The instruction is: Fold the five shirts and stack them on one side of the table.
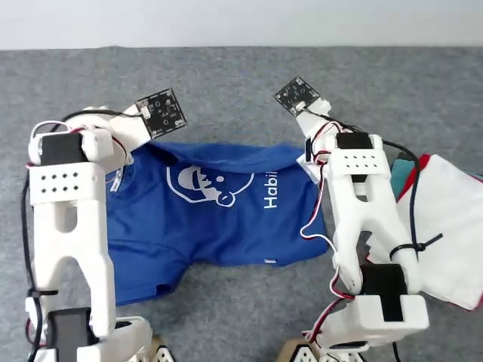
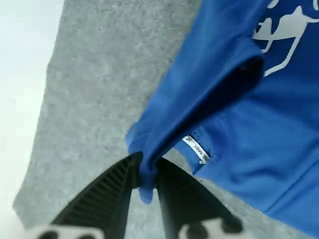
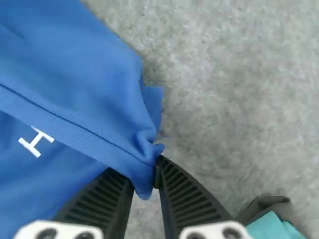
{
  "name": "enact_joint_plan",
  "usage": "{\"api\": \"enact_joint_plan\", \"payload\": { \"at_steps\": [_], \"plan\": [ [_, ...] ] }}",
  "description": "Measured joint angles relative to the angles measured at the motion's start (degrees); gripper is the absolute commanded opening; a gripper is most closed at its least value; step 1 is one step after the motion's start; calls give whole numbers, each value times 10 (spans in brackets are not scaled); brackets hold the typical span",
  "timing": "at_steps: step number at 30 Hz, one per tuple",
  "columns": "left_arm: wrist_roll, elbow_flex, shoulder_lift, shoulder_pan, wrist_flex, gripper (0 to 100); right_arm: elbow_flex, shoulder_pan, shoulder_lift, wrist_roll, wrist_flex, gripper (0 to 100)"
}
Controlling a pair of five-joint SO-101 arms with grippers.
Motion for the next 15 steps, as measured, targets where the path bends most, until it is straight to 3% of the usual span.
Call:
{"api": "enact_joint_plan", "payload": {
  "at_steps": [5,9,15],
  "plan": [
    [26,0,0,-15,-78,5,0,-1,-55,0,-33,9],
    [61,0,0,-13,-158,5,0,11,-122,-41,-113,9],
    [68,0,0,-13,-188,5,0,33,-168,-69,-185,9]
  ]
}}
